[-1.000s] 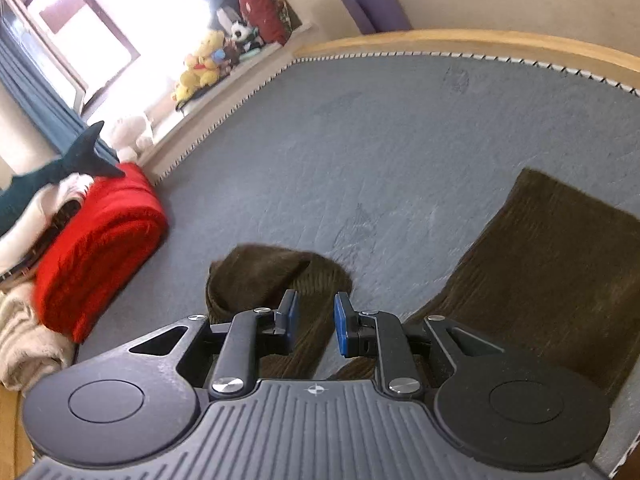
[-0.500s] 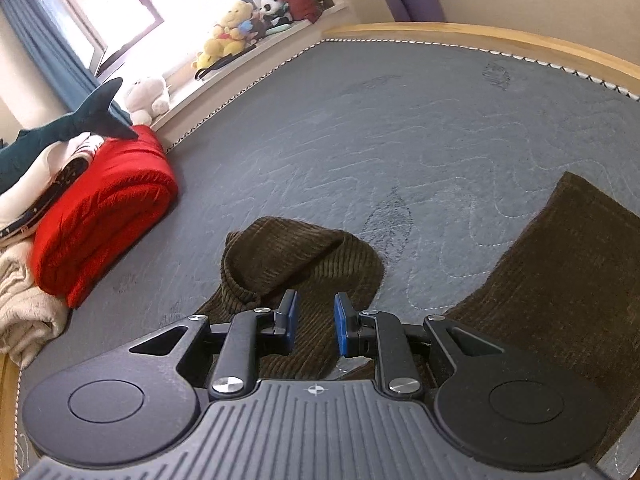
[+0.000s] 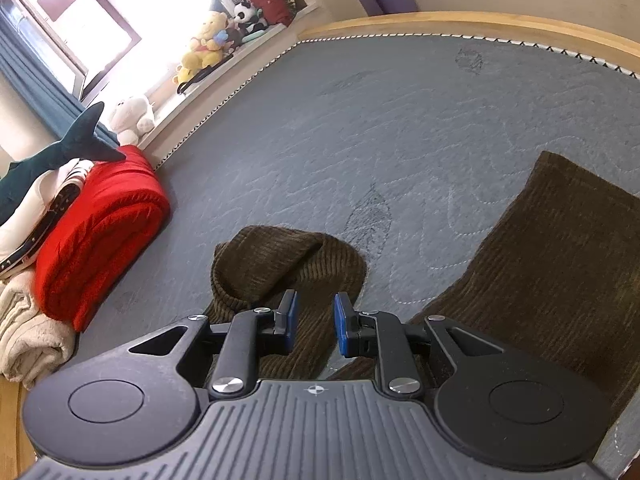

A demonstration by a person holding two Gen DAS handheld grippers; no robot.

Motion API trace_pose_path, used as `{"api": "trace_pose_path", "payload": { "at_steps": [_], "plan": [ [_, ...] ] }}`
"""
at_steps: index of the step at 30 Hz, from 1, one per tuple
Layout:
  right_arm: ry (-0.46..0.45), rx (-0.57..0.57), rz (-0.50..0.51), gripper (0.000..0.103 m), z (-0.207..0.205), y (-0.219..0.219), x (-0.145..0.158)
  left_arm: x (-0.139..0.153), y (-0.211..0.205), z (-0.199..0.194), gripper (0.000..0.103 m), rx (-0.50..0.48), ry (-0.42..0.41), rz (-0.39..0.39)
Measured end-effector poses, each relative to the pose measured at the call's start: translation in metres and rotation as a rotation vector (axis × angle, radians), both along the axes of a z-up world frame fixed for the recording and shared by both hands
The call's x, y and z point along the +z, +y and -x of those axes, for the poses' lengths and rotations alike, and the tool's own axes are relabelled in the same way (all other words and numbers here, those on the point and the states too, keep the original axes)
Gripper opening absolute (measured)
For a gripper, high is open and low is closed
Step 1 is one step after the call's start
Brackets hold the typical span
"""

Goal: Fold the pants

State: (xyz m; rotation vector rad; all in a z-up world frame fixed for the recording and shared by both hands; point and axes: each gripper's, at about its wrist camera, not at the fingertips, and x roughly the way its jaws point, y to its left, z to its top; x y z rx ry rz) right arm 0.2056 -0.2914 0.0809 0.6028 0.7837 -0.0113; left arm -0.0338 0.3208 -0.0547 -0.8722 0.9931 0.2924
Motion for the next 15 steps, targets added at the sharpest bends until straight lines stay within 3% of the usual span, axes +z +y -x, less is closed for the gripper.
{"api": "trace_pose_path", "payload": {
  "at_steps": [4, 8, 11, 15],
  "plan": [
    [-0.002, 0.018, 0.001, 0.021, -0.001, 0.005, 0.000, 0.010, -0.006, 0.002, 0.010, -0.048, -0.014, -0.078],
    [0.001, 0.028, 0.002, 0.021, -0.002, 0.008, -0.001, 0.027, -0.003, 0.016, 0.009, -0.033, -0.056, -0.128],
    [-0.001, 0.031, 0.000, 0.021, -0.001, 0.008, 0.000, 0.023, 0.001, 0.023, 0.009, 0.001, 0.017, -0.142],
    [0.000, 0.034, 0.003, 0.021, 0.001, 0.005, 0.001, 0.021, -0.006, 0.014, 0.012, -0.039, 0.078, -0.170]
  ]
}}
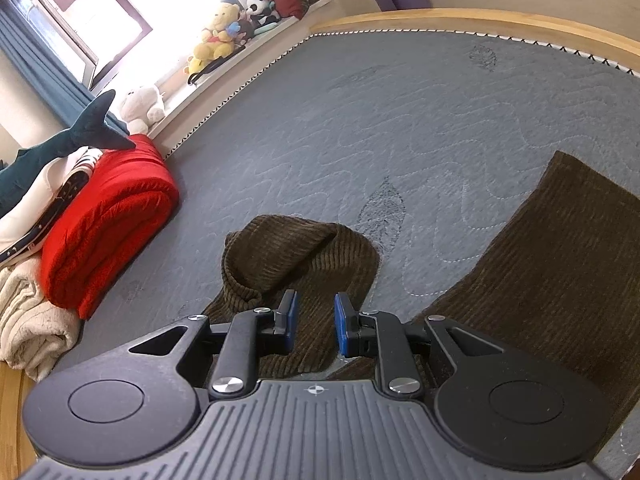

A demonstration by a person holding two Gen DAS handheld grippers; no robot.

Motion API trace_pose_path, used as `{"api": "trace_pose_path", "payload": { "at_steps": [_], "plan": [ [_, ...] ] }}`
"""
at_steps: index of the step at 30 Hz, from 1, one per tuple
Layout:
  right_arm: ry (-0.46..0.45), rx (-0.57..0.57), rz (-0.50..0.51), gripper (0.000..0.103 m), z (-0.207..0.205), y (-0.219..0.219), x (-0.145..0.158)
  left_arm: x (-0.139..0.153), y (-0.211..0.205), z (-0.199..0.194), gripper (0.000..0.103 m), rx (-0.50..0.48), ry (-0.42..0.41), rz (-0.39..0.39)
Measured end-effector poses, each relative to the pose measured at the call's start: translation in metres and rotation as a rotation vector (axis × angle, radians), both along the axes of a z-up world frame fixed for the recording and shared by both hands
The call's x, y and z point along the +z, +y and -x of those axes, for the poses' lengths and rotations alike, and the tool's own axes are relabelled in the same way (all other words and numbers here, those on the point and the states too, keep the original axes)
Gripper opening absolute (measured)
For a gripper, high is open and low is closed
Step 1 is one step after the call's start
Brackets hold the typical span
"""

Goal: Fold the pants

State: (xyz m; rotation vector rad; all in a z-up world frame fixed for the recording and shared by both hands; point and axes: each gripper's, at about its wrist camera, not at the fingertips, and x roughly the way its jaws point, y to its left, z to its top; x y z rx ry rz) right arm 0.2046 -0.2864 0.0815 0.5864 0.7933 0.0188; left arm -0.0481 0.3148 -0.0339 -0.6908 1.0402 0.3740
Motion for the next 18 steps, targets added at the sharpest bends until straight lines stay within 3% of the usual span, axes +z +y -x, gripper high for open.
{"api": "trace_pose_path", "payload": {
  "at_steps": [2, 3, 6, 10, 15, 18],
  "plan": [
    [0.003, -0.006, 0.003, 0.021, 0.001, -0.004, 0.001, 0.006, -0.005, -0.001, 0.026, 0.019, 0.010, -0.049],
    [0.004, -0.012, 0.001, 0.021, 0.002, -0.006, 0.001, 0.012, -0.008, -0.002, 0.028, 0.029, 0.001, -0.080],
    [0.010, -0.026, -0.012, 0.021, 0.007, -0.015, 0.000, 0.029, -0.029, -0.008, 0.028, -0.001, -0.026, -0.200],
    [0.008, -0.019, -0.008, 0.021, 0.013, -0.024, 0.001, 0.038, -0.064, -0.021, 0.028, -0.084, -0.001, -0.405],
    [0.007, -0.011, 0.001, 0.024, 0.018, -0.034, 0.003, 0.045, -0.073, -0.026, 0.035, -0.018, -0.009, -0.508],
    [0.004, -0.001, 0.004, 0.025, 0.022, -0.041, 0.004, 0.055, -0.082, -0.030, 0.050, 0.020, -0.025, -0.623]
  ]
}}
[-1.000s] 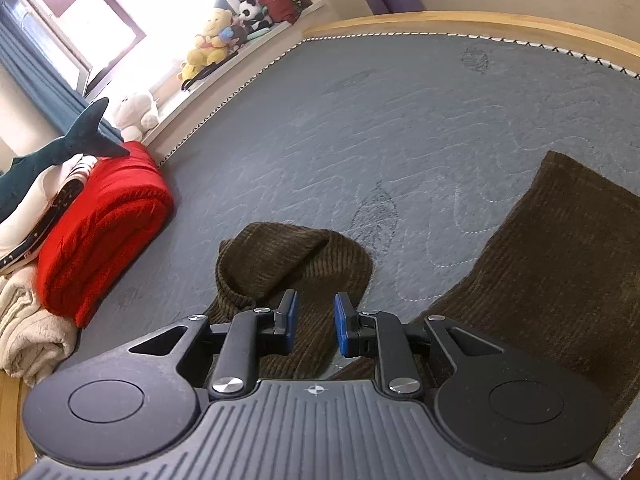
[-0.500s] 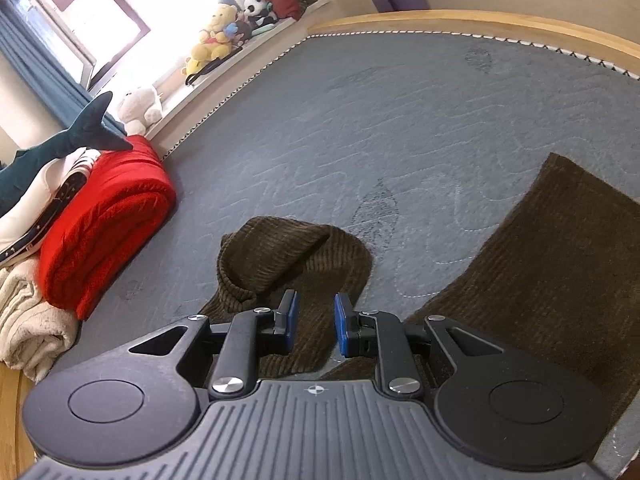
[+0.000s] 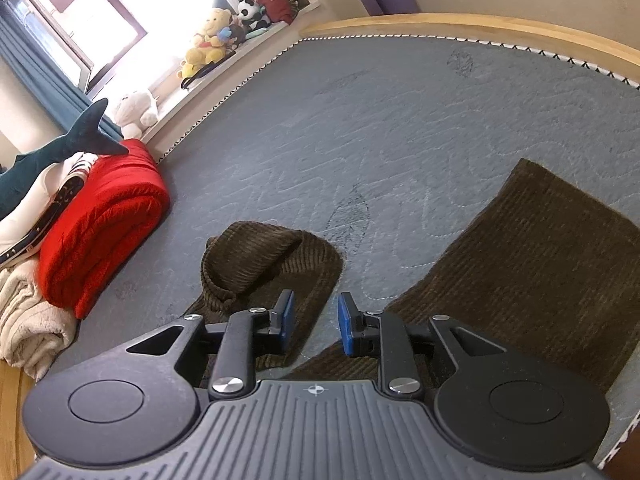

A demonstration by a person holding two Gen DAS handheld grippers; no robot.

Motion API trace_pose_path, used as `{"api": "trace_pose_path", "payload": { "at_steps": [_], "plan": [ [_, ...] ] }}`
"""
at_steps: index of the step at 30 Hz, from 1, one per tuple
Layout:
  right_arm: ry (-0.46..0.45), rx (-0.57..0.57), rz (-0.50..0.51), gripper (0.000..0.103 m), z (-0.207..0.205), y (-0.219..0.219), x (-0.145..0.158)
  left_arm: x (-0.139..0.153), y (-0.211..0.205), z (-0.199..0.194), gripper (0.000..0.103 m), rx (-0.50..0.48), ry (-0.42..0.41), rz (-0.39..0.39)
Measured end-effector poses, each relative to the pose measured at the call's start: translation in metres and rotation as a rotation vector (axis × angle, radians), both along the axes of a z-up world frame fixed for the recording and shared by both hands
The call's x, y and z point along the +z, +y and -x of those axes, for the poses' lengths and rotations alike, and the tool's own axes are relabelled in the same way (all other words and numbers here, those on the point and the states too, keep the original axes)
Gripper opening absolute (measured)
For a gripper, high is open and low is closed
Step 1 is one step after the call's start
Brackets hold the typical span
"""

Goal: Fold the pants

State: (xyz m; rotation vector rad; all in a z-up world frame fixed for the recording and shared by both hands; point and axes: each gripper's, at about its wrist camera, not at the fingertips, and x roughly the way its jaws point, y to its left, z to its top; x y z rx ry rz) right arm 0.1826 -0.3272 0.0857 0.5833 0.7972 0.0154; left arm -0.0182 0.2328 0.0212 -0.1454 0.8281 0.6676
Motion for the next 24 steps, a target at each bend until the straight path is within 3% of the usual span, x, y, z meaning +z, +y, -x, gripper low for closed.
{"api": "trace_pose_path", "payload": {
  "at_steps": [2, 6, 8, 10, 12, 16, 21, 24],
  "plan": [
    [-0.005, 0.007, 0.005, 0.025, 0.002, -0.005, 0.001, 0.009, -0.007, -0.003, 0.056, -0.002, -0.040, -0.072],
    [-0.012, 0.008, 0.002, 0.026, 0.006, -0.012, 0.003, 0.003, -0.020, -0.017, 0.061, -0.142, -0.058, 0.023],
    [-0.011, 0.005, -0.005, 0.026, 0.007, -0.017, 0.003, -0.019, -0.022, -0.030, 0.061, -0.204, 0.035, 0.157],
    [-0.009, 0.001, -0.010, 0.026, 0.007, -0.020, 0.003, -0.060, -0.017, -0.043, 0.065, -0.194, 0.258, 0.319],
    [-0.007, -0.002, -0.014, 0.027, 0.008, -0.021, 0.002, -0.060, -0.014, -0.040, 0.071, -0.158, 0.206, 0.324],
    [-0.003, 0.005, -0.020, 0.029, 0.009, -0.021, 0.002, -0.043, -0.031, -0.044, 0.076, -0.218, 0.174, 0.197],
    [-0.002, 0.023, -0.015, 0.030, 0.008, -0.018, 0.002, -0.044, -0.038, -0.049, 0.079, -0.220, 0.169, 0.260],
    [-0.002, 0.029, -0.015, 0.030, 0.005, -0.013, 0.001, -0.032, -0.044, -0.056, 0.080, -0.206, 0.114, 0.304]
  ]
}}
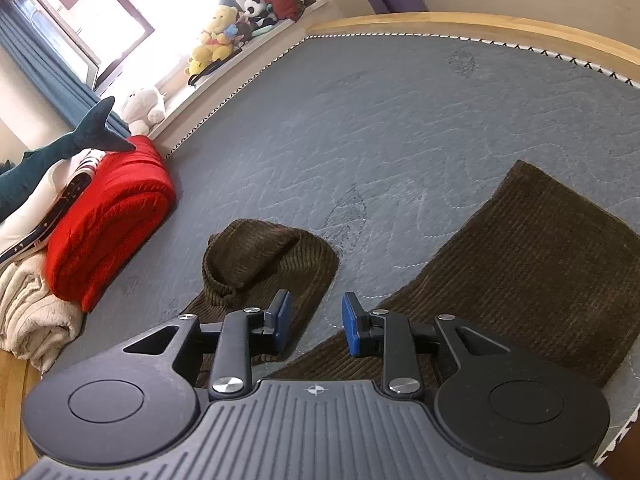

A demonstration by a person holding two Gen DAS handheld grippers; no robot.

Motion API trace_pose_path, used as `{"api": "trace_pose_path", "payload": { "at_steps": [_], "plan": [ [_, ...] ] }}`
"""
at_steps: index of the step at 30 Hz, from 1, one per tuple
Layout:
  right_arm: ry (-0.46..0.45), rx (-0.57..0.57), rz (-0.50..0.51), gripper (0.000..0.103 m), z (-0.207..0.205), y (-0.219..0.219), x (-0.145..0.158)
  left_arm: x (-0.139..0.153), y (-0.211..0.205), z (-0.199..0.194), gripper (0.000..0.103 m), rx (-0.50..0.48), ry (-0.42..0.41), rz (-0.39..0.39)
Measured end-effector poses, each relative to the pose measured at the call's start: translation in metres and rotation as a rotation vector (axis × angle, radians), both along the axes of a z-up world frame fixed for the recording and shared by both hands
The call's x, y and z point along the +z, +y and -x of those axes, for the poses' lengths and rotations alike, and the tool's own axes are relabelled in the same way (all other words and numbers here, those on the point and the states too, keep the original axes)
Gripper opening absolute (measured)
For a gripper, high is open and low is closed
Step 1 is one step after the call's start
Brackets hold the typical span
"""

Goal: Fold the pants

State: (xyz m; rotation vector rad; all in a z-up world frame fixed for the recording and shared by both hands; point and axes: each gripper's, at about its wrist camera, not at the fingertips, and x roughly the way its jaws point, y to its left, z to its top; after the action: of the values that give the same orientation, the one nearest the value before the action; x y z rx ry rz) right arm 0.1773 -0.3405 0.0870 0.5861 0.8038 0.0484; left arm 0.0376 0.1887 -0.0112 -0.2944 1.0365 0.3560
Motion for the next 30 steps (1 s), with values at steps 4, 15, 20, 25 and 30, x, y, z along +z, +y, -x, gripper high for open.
{"api": "trace_pose_path", "payload": {
  "at_steps": [4, 15, 20, 25, 30],
  "plan": [
    [-0.004, 0.032, -0.004, 0.030, -0.006, 0.015, -0.001, 0.017, -0.023, -0.014, 0.092, 0.051, -0.094, 0.025],
    [-0.017, 0.138, 0.017, 0.030, -0.020, 0.041, -0.018, -0.004, -0.086, -0.042, 0.092, -0.195, -0.192, -0.150],
    [-0.029, 0.145, 0.004, 0.030, -0.038, 0.039, -0.037, -0.036, -0.089, -0.055, 0.044, -0.269, -0.094, -0.150],
    [-0.015, 0.168, 0.027, 0.031, -0.068, 0.036, -0.057, -0.050, -0.085, -0.058, 0.045, -0.293, -0.067, -0.130],
    [-0.022, 0.104, 0.008, 0.032, -0.117, 0.025, -0.077, -0.054, -0.077, -0.055, 0.045, -0.272, -0.074, -0.072]
  ]
}}
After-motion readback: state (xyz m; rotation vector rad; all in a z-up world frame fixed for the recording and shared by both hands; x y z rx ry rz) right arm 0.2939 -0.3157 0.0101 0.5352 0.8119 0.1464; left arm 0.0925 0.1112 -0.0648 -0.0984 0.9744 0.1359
